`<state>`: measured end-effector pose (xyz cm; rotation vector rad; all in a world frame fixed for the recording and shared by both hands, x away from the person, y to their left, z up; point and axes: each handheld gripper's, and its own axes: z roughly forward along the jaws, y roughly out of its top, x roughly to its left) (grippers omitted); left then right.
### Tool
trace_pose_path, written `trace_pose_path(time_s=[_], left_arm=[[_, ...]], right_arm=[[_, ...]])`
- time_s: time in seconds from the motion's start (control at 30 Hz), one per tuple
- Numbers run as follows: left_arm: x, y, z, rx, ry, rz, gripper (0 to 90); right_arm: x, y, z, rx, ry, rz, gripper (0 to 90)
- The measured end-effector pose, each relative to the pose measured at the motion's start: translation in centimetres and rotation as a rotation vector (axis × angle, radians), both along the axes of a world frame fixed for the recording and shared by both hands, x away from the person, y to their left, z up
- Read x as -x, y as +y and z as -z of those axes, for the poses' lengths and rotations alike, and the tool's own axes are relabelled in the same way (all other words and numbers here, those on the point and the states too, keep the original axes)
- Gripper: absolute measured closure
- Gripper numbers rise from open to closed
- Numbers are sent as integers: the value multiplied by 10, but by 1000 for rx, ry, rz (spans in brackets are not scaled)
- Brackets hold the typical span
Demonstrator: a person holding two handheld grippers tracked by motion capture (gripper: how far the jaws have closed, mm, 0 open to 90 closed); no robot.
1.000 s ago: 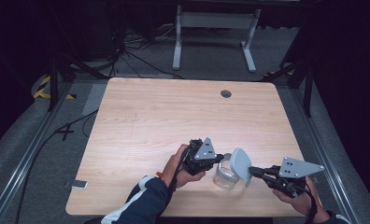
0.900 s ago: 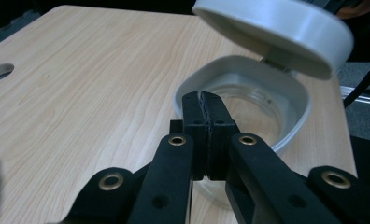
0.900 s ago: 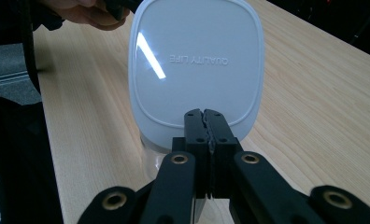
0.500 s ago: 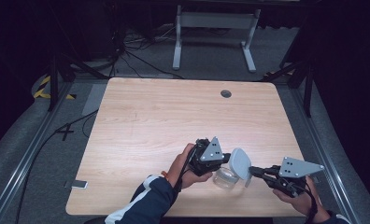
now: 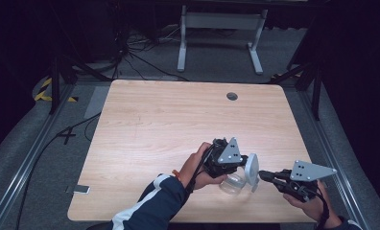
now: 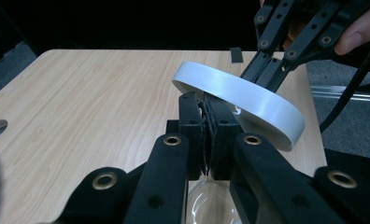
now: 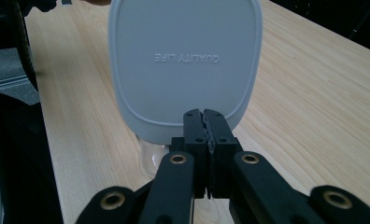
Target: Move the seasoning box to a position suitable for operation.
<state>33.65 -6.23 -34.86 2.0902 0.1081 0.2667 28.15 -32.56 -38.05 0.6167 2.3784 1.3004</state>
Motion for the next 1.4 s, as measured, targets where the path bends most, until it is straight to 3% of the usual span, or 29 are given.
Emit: trace_pose_path(time_s=[0.33, 0.37, 0.53, 0.67, 0.8, 0.93, 0.97, 1.0, 1.1, 1.23, 1.3, 1.33, 1.4], left_arm=[[4, -14, -2, -2, -2, 31, 858], [3, -15, -3, -14, -17, 46, 857], [3, -18, -2, -14, -3, 49, 850], [4, -15, -2, -17, -8, 45, 850], [2, -2, -2, -31, -21, 21, 841], [-4, 27, 5, -43, -11, -46, 815], [-6, 42, 8, -46, -4, -77, 806], [-6, 42, 8, -46, -4, -77, 802], [-10, 73, 16, -48, 13, -146, 776], [-11, 116, 33, -106, 7, -247, 713], [-11, 139, 45, -135, 37, -296, 688], [-11, 139, 45, -135, 37, -296, 668], [-11, 157, 55, -183, 28, -334, 645]], right_arm=[[1, -2, 0, 5, 1, -5, 881], [1, -2, 0, 6, 2, -4, 880], [2, -4, 0, -2, 4, -6, 875], [2, -7, 0, 1, 1, -1, 876], [3, -9, 0, -1, -1, 7, 876], [2, -10, -1, 0, -7, 12, 870], [2, -11, -1, 1, -6, 14, 867], [2, -11, -1, 1, -6, 14, 867], [1, -12, 0, 4, -1, 22, 858], [0, -16, 1, 5, -6, 28, 844], [0, -20, 1, 12, -11, 38, 829], [0, -20, 1, 12, -11, 38, 829], [0, -22, 3, 25, -21, 43, 816]])
